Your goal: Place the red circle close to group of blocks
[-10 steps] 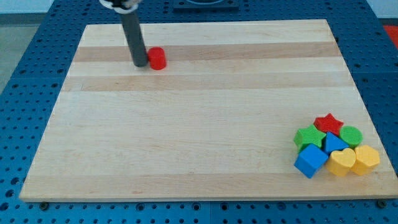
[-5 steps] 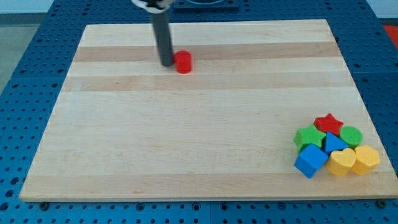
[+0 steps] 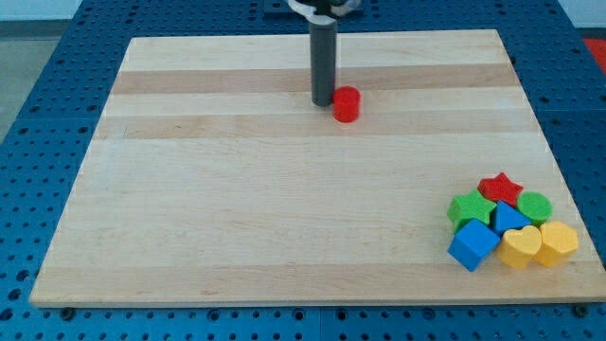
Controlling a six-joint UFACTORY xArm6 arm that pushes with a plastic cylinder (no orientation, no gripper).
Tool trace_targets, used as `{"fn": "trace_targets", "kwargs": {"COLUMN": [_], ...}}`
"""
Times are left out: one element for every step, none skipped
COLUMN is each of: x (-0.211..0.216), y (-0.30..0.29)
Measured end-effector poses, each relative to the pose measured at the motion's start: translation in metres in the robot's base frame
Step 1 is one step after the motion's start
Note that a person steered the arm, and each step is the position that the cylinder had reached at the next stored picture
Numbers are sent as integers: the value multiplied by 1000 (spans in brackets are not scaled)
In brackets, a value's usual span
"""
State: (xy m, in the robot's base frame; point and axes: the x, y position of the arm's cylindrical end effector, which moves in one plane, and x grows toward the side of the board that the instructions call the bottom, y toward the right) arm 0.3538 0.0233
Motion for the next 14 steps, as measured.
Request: {"fn": "trace_targets", "kwargs": {"x": [44,55,30,1,-1,20,28,27,39,46,45,39,33,45], "y": [33,39,23,20,51,85,91,66,56,56,56,49,20,31]}}
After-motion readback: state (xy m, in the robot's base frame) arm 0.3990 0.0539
